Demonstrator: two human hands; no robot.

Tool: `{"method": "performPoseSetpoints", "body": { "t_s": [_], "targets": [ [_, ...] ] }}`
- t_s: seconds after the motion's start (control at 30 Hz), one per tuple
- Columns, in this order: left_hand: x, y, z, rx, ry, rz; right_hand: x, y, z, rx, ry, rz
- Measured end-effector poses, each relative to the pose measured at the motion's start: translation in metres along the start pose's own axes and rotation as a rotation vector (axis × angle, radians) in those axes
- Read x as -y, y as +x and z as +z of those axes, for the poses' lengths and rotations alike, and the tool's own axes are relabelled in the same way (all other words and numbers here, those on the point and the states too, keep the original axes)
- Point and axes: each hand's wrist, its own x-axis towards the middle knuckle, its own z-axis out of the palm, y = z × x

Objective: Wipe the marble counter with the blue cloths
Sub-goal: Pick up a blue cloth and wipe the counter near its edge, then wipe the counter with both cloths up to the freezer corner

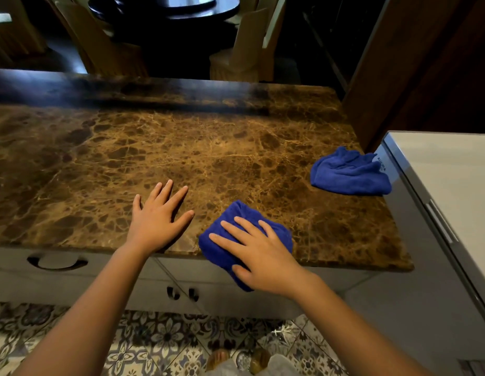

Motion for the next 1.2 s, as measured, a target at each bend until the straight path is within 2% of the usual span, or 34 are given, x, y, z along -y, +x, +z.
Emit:
{"method": "performPoseSetpoints", "body": {
  "t_s": [0.1, 0.2, 0.37, 0.47, 0.57, 0.73, 1.0, 1.2],
  "targets": [
    [0.0, 0.0, -0.001, 0.008, 0.001, 0.001, -0.008, -0.014, -0.003, -0.136, -0.087, -0.097],
    [0.001, -0.001, -0.001, 0.019, 0.003, 0.006, -0.015, -0.027, 0.0, -0.253, -0.003, -0.096],
    [0.001, -0.001, -0.002, 0.019, -0.009, 0.013, -0.034, -0.051, -0.012, -0.367, 0.346, 0.077],
    [0.001, -0.001, -0.003, 0.024, -0.023, 0.018, -0.046, -0.072, -0.032, -0.49, 0.44, 0.206],
    [0.0, -0.002, -0.003, 0.023, -0.015, 0.016, -0.061, -0.097, -0.056, -0.566, 0.408, 0.303],
    [0.0, -0.002, -0.003, 0.016, -0.02, 0.017, -0.095, -0.127, -0.087, -0.671, 0.216, 0.412],
    [0.001, 0.0, -0.001, 0.011, 0.007, 0.017, -0.131, -0.123, -0.029, -0.479, 0.027, 0.616],
    [0.001, -0.001, -0.002, 0.012, 0.003, 0.01, -0.139, -0.113, -0.019, -0.349, -0.112, 0.704]
  ]
}}
